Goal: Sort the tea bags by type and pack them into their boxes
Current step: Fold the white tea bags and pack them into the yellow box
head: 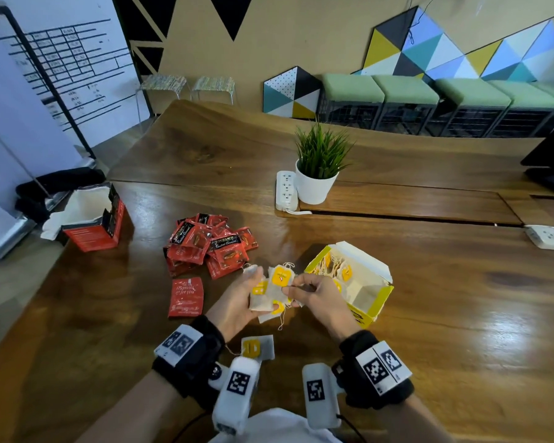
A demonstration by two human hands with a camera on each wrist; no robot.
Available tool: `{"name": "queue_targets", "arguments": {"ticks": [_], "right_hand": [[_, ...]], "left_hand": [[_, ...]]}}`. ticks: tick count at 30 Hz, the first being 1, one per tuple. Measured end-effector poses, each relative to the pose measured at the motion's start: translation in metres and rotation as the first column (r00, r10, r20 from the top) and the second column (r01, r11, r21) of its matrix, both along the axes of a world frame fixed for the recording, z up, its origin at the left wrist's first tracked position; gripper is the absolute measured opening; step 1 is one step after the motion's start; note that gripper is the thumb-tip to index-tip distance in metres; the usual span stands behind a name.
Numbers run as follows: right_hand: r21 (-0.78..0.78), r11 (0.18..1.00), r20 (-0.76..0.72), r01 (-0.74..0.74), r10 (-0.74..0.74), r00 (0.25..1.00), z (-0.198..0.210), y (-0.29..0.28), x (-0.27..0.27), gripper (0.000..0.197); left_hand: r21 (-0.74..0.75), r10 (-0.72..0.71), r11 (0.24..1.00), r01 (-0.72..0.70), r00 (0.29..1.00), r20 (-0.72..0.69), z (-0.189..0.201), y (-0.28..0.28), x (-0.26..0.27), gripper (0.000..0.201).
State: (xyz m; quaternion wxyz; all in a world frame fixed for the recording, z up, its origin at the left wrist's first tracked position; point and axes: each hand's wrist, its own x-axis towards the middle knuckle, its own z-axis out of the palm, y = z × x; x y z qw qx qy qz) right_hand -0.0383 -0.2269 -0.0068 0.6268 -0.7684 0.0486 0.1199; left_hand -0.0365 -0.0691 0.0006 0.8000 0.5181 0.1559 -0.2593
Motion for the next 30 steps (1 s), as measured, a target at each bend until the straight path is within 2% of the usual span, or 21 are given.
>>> {"name": "queue_targets", "arguments": {"ticks": [3,6,9,12,14,16,17,19,22,27,30], "right_hand": [[-0.087,0.994,0.033,-0.065,0.068,0.997,0.007,0.001,0.003,0.020],[-0.206,0.964,0.010,-0.169,0.175,0.985,0.011,0.005,0.007,0.014],[-0.510,0.836,-0.003,-0.203,0.235,0.972,0.010,0.011,0.012,0.015],[-0.555,0.814,0.005,-0.171,0.209,0.978,0.005,0.013,0.012,0.023],[-0.479,0.859,-0.019,-0.179,0.194,0.981,0.002,0.009,0.011,0.026],[-0.350,0.921,-0.048,-0.172,0.166,0.985,0.001,0.001,0.007,0.008],[-0.330,0.930,-0.055,-0.163,0.154,0.987,0.000,-0.003,0.005,0.007],[-0.329,0.936,-0.027,-0.127,0.125,0.992,-0.006,-0.013,0.003,0.021],[-0.234,0.970,-0.009,-0.065,0.065,0.998,-0.009,-0.019,0.001,0.031],[-0.061,0.988,0.037,0.139,-0.137,0.990,-0.007,-0.018,0.000,0.026],[0.088,0.976,0.050,0.198,-0.203,0.978,-0.003,-0.009,0.002,0.027]], "left_hand": [[-0.055,-0.017,0.998,0.013,0.998,-0.067,0.000,0.002,0.004,0.051],[-0.084,-0.043,0.996,0.037,0.997,-0.062,-0.004,0.000,0.007,0.054],[-0.042,-0.077,0.996,0.075,0.995,-0.062,-0.007,-0.005,0.007,0.042],[0.000,-0.102,0.995,0.103,0.993,-0.058,-0.011,-0.008,0.006,0.025],[0.016,-0.084,0.996,0.085,0.994,-0.064,-0.014,-0.006,0.006,0.024],[0.041,-0.071,0.996,0.074,0.996,-0.060,-0.016,-0.003,0.006,0.025],[0.053,-0.068,0.996,0.071,0.996,-0.061,-0.016,-0.002,0.007,0.024],[0.081,-0.047,0.995,0.053,0.996,-0.071,-0.017,0.001,0.007,0.023],[0.081,-0.027,0.996,0.036,0.994,-0.102,-0.019,0.002,0.007,0.021],[0.057,-0.069,0.996,0.074,0.994,-0.082,-0.018,-0.005,0.004,0.034],[0.013,-0.086,0.996,0.087,0.994,-0.065,-0.013,-0.010,0.003,0.041]]}}
